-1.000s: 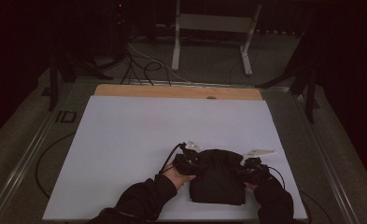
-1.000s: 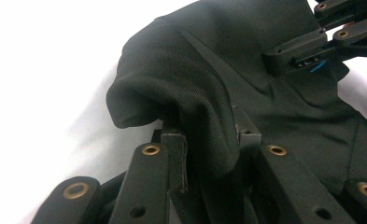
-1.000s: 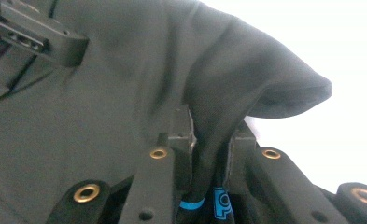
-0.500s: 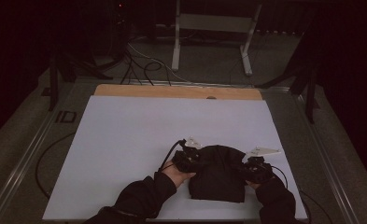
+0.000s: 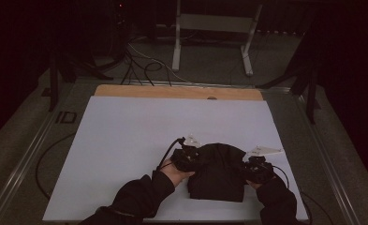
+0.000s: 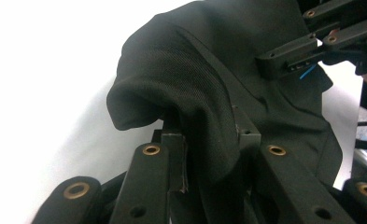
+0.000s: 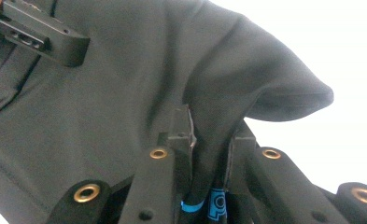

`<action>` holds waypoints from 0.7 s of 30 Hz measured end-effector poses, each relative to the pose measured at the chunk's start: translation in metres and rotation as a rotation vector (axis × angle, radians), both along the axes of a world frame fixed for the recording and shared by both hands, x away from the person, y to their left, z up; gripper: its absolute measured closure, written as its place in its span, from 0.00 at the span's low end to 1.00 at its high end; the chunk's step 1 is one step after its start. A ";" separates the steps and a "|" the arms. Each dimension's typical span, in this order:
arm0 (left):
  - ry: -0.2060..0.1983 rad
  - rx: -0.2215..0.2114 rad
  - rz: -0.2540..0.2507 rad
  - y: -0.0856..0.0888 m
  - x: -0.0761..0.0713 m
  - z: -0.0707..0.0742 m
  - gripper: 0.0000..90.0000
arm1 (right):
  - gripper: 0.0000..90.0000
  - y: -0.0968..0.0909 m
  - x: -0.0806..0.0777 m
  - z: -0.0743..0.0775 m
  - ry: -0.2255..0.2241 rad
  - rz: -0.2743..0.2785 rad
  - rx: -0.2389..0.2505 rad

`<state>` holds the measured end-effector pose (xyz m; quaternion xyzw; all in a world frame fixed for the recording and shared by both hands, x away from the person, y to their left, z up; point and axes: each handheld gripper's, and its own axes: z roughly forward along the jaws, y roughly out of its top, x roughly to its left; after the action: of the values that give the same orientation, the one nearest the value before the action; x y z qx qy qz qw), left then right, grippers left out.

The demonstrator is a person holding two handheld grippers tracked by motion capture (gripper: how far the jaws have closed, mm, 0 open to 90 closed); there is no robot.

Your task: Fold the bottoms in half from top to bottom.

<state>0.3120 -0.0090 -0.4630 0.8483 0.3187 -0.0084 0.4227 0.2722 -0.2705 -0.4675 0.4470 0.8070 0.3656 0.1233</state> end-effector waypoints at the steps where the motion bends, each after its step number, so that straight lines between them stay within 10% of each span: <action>1: -0.005 0.003 -0.002 0.001 0.000 0.001 0.82 | 0.86 0.000 0.000 0.001 -0.004 -0.003 0.002; 21: -0.028 0.012 0.013 0.027 0.007 0.018 0.82 | 0.86 0.022 0.013 0.014 -0.039 0.047 0.008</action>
<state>0.3187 0.0179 -0.4445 0.8488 0.3184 0.0082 0.4220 0.2849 -0.2483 -0.4539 0.4214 0.8132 0.3802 0.1287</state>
